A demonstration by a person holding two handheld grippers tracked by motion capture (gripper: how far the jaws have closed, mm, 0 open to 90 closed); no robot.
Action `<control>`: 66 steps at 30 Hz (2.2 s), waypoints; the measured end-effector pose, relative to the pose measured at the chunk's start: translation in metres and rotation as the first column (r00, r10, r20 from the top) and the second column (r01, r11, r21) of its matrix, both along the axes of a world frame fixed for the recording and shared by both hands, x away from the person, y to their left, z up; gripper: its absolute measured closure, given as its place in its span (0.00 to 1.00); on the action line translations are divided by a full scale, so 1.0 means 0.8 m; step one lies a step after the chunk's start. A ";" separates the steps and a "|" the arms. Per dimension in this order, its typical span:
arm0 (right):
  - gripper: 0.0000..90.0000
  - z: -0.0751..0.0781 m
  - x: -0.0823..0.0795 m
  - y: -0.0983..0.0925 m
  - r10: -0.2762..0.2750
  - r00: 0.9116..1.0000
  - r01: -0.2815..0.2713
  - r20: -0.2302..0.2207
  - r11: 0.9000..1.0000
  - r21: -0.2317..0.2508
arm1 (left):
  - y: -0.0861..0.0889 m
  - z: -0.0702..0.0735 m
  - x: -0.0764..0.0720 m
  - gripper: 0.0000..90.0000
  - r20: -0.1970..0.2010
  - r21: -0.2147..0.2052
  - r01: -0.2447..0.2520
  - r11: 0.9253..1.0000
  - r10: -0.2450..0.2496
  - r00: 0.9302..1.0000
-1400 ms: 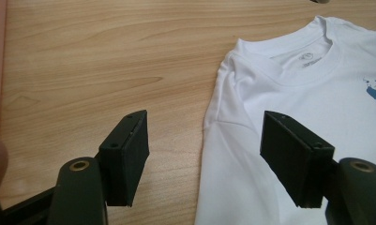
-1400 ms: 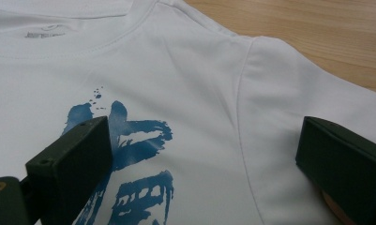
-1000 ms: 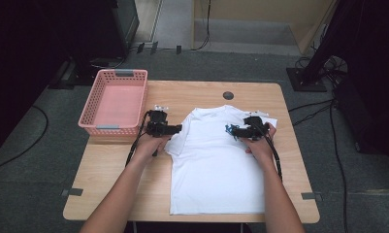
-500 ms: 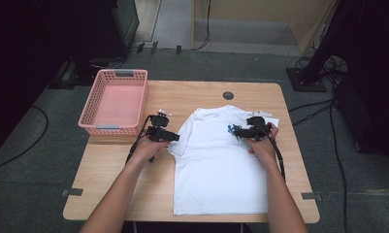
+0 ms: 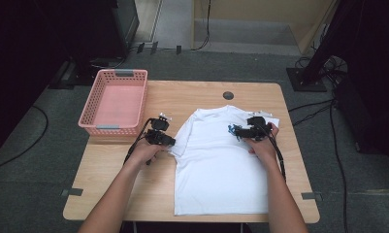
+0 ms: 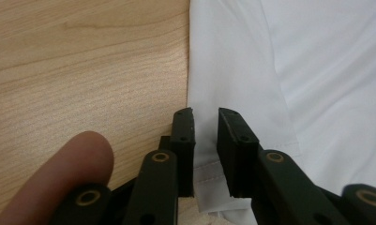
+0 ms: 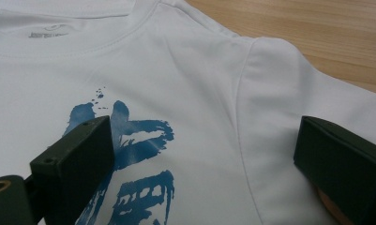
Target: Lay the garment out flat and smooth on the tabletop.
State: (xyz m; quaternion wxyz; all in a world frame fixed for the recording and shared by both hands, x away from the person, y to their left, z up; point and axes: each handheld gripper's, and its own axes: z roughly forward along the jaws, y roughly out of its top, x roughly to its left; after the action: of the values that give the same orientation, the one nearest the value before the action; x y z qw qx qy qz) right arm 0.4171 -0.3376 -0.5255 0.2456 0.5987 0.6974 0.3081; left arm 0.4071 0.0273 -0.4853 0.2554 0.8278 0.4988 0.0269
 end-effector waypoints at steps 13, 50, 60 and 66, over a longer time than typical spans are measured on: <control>0.06 0.000 -0.002 -0.011 -0.002 1.000 0.002 0.002 1.000 -0.001 | 0.011 -0.002 0.006 0.88 0.039 0.007 -0.040 0.999 0.040 0.998; 0.07 0.000 -0.004 -0.012 -0.005 1.000 0.005 0.003 1.000 0.001 | -0.045 -0.005 0.009 0.90 0.119 0.131 0.017 0.991 -0.033 0.992; 0.07 0.000 -0.004 -0.012 -0.005 1.000 0.005 0.003 1.000 0.002 | -0.046 -0.003 0.012 1.00 0.148 0.193 0.037 0.980 -0.066 0.987; 0.07 0.000 -0.004 -0.012 -0.005 1.000 0.005 0.004 1.000 0.002 | -0.040 0.004 0.031 1.00 0.217 0.327 -0.040 0.944 -0.034 0.976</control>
State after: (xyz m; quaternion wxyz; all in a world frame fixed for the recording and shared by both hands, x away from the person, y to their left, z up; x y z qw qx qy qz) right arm 0.4140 -0.3472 -0.5254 0.2469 0.6001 0.6951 0.3094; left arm 0.4316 -0.0048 -0.4820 0.1668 0.8500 0.4571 0.2016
